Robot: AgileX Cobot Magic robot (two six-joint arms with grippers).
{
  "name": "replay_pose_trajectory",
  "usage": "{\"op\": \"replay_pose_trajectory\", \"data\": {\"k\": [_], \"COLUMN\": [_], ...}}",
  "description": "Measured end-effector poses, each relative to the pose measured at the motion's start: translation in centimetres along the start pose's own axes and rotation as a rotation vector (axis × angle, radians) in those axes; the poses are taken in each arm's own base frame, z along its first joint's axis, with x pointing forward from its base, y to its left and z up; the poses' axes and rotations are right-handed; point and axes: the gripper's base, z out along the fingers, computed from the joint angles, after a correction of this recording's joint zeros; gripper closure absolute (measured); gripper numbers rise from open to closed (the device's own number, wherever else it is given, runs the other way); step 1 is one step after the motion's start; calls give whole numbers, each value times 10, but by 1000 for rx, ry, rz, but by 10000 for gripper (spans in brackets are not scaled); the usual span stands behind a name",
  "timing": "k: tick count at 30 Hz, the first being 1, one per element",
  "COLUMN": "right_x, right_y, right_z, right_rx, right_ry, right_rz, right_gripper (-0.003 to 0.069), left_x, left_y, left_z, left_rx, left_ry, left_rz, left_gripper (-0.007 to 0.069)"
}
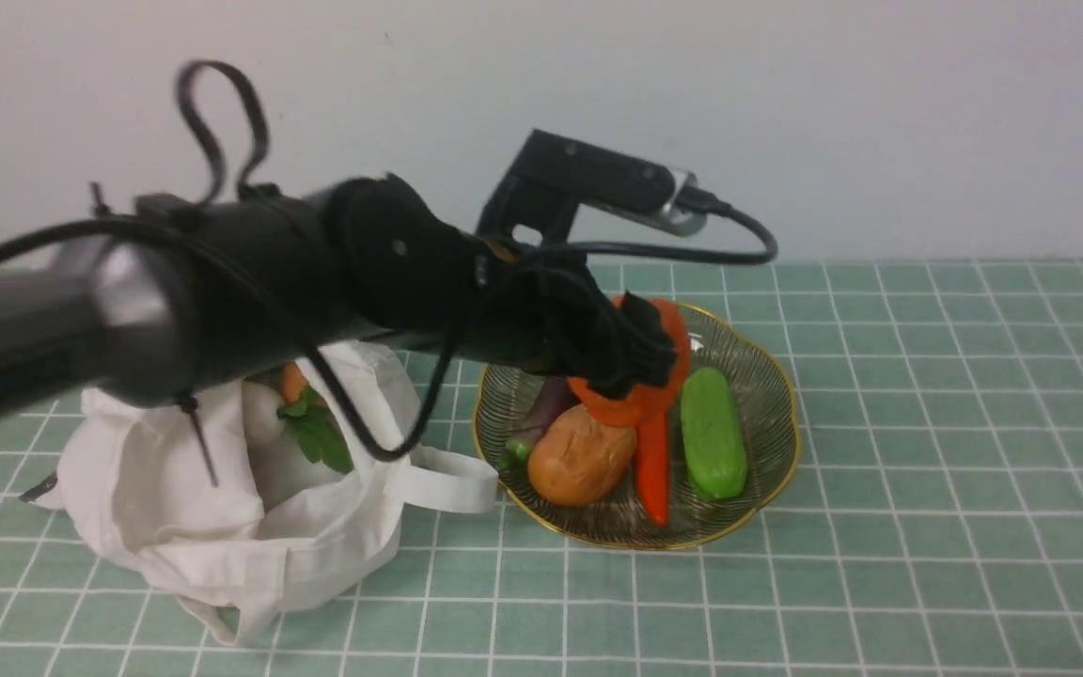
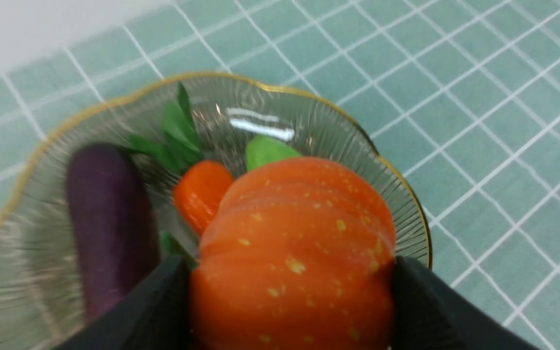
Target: Take vegetables from cloth bag on blue coffee tablecloth place on plate.
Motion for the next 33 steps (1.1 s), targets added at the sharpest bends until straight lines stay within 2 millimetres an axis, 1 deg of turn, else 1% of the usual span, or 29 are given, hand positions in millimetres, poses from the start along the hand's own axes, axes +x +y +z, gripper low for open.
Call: {"op": "replay_pose_trajectory", "data": {"k": [1, 2, 3, 4, 6, 7, 8, 9, 11, 13, 17, 19, 20, 22, 23, 24, 25, 26, 27, 28, 29, 30, 31, 32, 33], "right_x": [0, 0, 0, 0, 0, 0, 0, 0, 0, 0, 0, 0, 0, 0, 0, 0, 0, 0, 0, 0, 0, 0, 0, 0, 0], "right_y": [0, 0, 0, 0, 0, 0, 0, 0, 0, 0, 0, 0, 0, 0, 0, 0, 0, 0, 0, 0, 0, 0, 0, 0, 0], "right_z": [0, 0, 0, 0, 0, 0, 0, 0, 0, 0, 0, 0, 0, 0, 0, 0, 0, 0, 0, 0, 0, 0, 0, 0, 0], "right_rx": [0, 0, 0, 0, 0, 0, 0, 0, 0, 0, 0, 0, 0, 0, 0, 0, 0, 0, 0, 0, 0, 0, 0, 0, 0], "right_ry": [0, 0, 0, 0, 0, 0, 0, 0, 0, 0, 0, 0, 0, 0, 0, 0, 0, 0, 0, 0, 0, 0, 0, 0, 0], "right_rz": [0, 0, 0, 0, 0, 0, 0, 0, -1, -1, -1, -1, -1, -1, -1, -1, -1, -1, -1, -1, -1, -1, -1, -1, -1], "right_gripper": [669, 669, 669, 669, 669, 669, 669, 669, 669, 669, 669, 669, 669, 669, 669, 669, 669, 669, 669, 669, 669, 669, 669, 669, 669], "left_x": [3, 3, 6, 6, 8, 8, 8, 9, 8, 5, -5, -18, -19, -31, -40, -46, -54, -59, -64, -65, -72, -73, -75, -77, -78], "left_y": [0, -1, -1, -1, 0, 0, 0, 1, 1, 1, 0, 4, 4, 12, 19, 23, 29, 33, 38, 39, 45, 46, 48, 51, 50], "left_z": [8, 12, 27, 31, 47, 47, 51, 57, 59, 60, 56, 43, 42, 22, 4, -8, -28, -43, -62, -66, -103, -107, -129, -166, -189], "left_rx": [3, 6, 12, 14, 21, 23, 27, 29, 29, 29, 36, 35, 36, 22, 4, -12, -36, -55, -81, -86, -141, -147, -182, -241, -273], "left_ry": [15, 18, 40, 43, 70, 72, 81, 90, 87, 78, 64, 50, 52, 35, 18, 2, -18, -35, -52, -55, -82, -86, -102, -125, -152], "left_rz": [-3, -6, -11, -13, -15, -16, -17, -24, -24, -19, -2, 25, 27, 31, 24, 18, 5, -5, -17, -20, -22, -27, -21, -11, -11], "left_gripper": [170, 170, 170, 169, 132, 127, 102, 52, -16, -50, -58, -57, -57, -27, 23, 63, 138, 197, 281, 300, 448, 480, 543, 595, 612]}}
